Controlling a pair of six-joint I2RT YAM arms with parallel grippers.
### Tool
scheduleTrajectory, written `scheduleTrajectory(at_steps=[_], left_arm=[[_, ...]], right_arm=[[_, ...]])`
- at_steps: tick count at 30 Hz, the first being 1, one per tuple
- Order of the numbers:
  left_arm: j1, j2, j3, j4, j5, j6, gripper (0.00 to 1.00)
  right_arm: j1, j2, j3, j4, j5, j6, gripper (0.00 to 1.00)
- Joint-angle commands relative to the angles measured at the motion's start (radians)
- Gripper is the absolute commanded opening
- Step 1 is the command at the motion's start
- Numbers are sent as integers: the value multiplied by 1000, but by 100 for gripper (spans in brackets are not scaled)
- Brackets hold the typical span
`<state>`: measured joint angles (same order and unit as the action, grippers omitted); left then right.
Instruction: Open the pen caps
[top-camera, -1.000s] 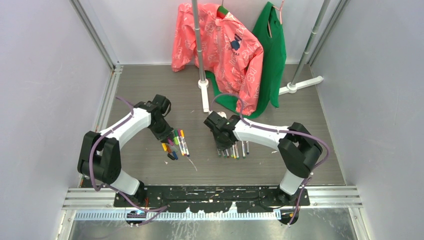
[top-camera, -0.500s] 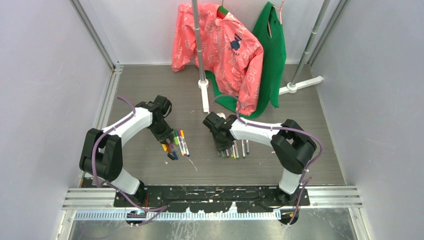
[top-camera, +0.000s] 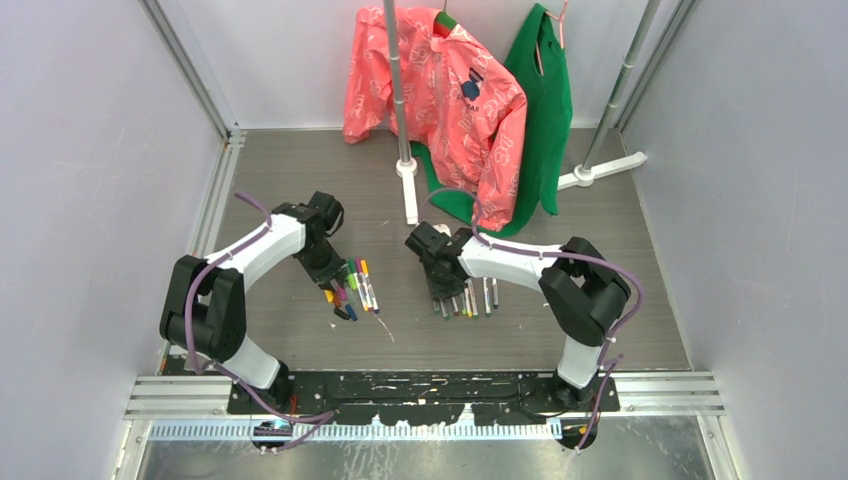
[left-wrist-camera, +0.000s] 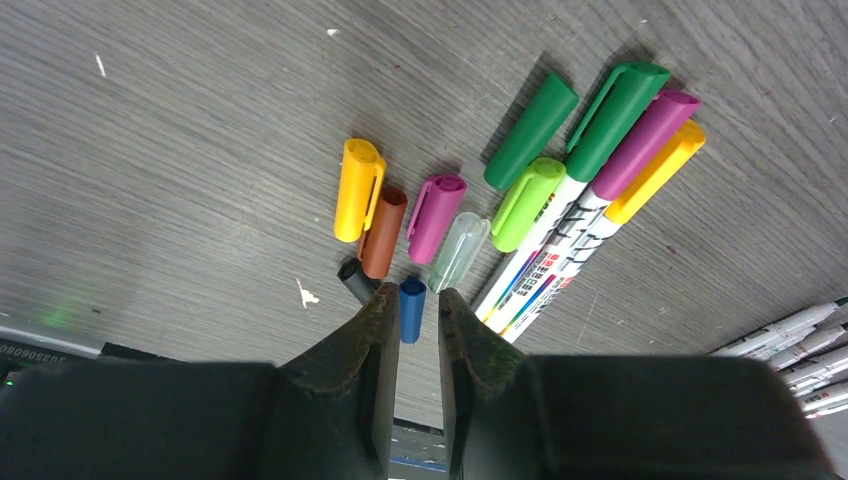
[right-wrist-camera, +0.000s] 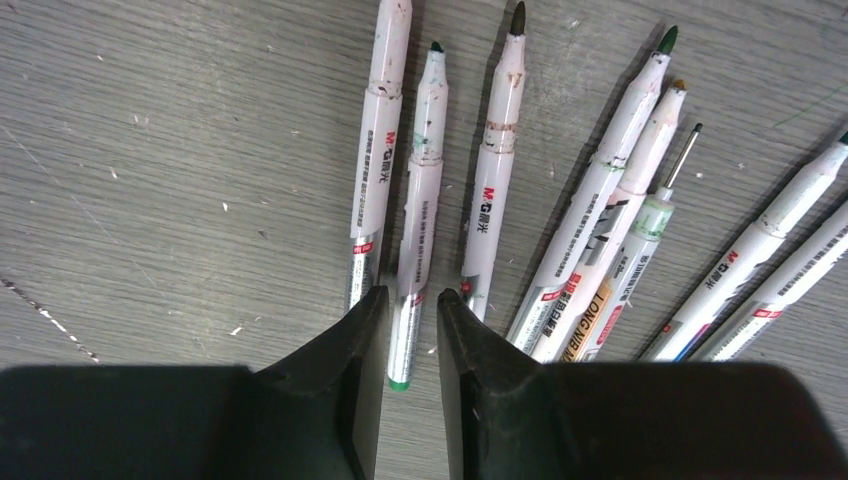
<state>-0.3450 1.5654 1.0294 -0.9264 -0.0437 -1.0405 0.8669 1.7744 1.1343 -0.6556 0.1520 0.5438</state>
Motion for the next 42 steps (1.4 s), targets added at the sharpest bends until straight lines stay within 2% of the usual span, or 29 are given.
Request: scheduleTrajectory(at_steps=[1,12,17,32,36,42], left_arm=[[-3,-13,50,-47,-36,-13,22],[-3,-95,86,-76,-33,-32,22],[-3,-151,74,-53,-3,-41,26],[-3,-431,-57,164,101,-74,41],[-3,-481,-73,179,105,-78,48],[-3,-547,-90,173,81,-94,53]], right_arm=[[-4,-21,55,5,11,-11,32],[-3,-45,130,-65,49,-42,38],[-4,-55,141,-75,57,-44,41],[23,-17,232,-78,36,-47,47],[39,11,261,-73,24,-52,48],[73,49,300,-52,9,-58,49]])
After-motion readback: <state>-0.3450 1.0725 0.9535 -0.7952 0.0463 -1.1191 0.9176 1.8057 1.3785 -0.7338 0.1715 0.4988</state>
